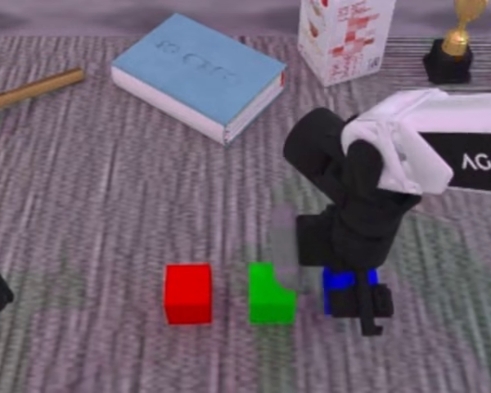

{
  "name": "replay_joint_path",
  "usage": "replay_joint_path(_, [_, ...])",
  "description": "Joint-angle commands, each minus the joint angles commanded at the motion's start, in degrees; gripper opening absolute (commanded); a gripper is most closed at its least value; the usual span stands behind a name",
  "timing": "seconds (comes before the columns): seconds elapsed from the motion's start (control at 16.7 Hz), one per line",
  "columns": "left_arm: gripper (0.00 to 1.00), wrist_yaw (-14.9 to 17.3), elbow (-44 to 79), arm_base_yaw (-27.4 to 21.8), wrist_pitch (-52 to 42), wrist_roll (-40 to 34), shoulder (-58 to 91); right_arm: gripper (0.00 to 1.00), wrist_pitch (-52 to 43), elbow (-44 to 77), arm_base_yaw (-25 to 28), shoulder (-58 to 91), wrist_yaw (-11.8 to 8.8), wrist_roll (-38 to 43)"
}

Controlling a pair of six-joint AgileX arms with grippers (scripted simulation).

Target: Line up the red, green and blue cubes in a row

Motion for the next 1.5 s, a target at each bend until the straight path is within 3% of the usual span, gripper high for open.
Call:
replay_joint_path(0.36, [1.0,0.0,0.0,0.0,0.0,0.0,0.0,0.0,2.3,-1.6,0.1,0.9,0.0,-0.1])
replay_joint_path(1.14, [1.0,0.0,0.0,0.0,0.0,0.0,0.0,0.98,2.3,-1.6,0.1,0.9,0.0,-0.1])
replay_joint_path(1.5, [1.0,0.0,0.0,0.0,0.0,0.0,0.0,1.0,2.3,-1.6,0.1,0.9,0.0,-0.1])
